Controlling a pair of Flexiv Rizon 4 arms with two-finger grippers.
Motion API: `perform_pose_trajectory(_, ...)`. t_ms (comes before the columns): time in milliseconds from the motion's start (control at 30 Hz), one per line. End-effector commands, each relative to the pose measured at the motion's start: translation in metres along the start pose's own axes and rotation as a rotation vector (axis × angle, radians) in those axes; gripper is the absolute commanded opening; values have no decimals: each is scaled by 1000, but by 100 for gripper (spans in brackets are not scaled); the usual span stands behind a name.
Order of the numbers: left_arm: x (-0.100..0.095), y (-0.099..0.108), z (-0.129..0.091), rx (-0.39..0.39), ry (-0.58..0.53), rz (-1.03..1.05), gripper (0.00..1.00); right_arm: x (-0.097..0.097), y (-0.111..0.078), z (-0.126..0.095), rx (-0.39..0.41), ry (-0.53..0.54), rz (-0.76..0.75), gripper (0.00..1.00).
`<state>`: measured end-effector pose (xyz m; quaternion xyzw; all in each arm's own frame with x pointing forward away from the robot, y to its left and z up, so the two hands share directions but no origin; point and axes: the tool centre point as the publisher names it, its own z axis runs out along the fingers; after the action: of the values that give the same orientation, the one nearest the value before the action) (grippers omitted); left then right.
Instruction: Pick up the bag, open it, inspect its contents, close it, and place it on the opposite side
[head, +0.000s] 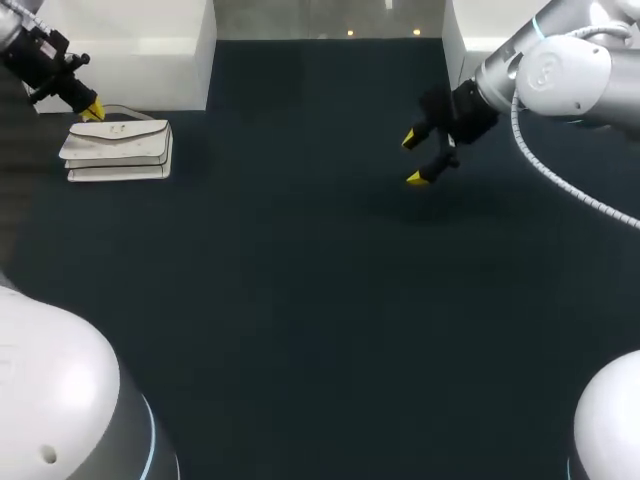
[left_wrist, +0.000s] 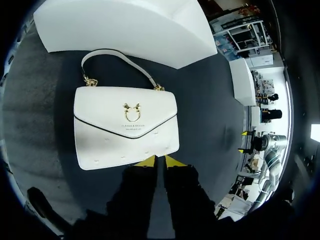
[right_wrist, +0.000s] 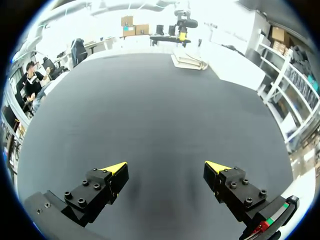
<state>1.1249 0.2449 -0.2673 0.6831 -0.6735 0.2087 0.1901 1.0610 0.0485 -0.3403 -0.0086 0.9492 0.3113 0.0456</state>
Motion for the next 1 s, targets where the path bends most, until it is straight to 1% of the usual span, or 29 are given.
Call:
perform_pose_trajectory(33,8,-4,-4,-120,-44,7,90,-1,0,1,0,2,0,100)
perform_pose_trajectory(67,8,-4,-7,-113,-46,8,100,-1,0,1,0,2,0,100)
perform_pose_trajectory(133,7,-3,-14,-101,-42,6,100,-1,0,1,0,2,0,100)
perform_pose_trajectory(333,-3,4,-31,-60,-42,-27,100,-1,0,1,0,2,0,100)
perform_pose_trajectory(500,-26,8,-45,-11,15,-83,100,-1,0,1,0,2,0,100)
perform_pose_trajectory(667,-51,8,-46,23,81,-139,100,-1,0,1,0,2,0,100)
perform_pose_trajectory(700,-53,8,-46,29,83,-148,100,-1,0,1,0,2,0,100)
perform_pose_trajectory(733,-58,7,-46,32,115,-150,100,-1,0,1,0,2,0,100)
perform_pose_trajectory(833,-70,7,-46,54,150,-181,100,-1,0,1,0,2,0,100)
perform_pose_trajectory(1000,-87,9,-43,80,186,-226,100,-1,0,1,0,2,0,100)
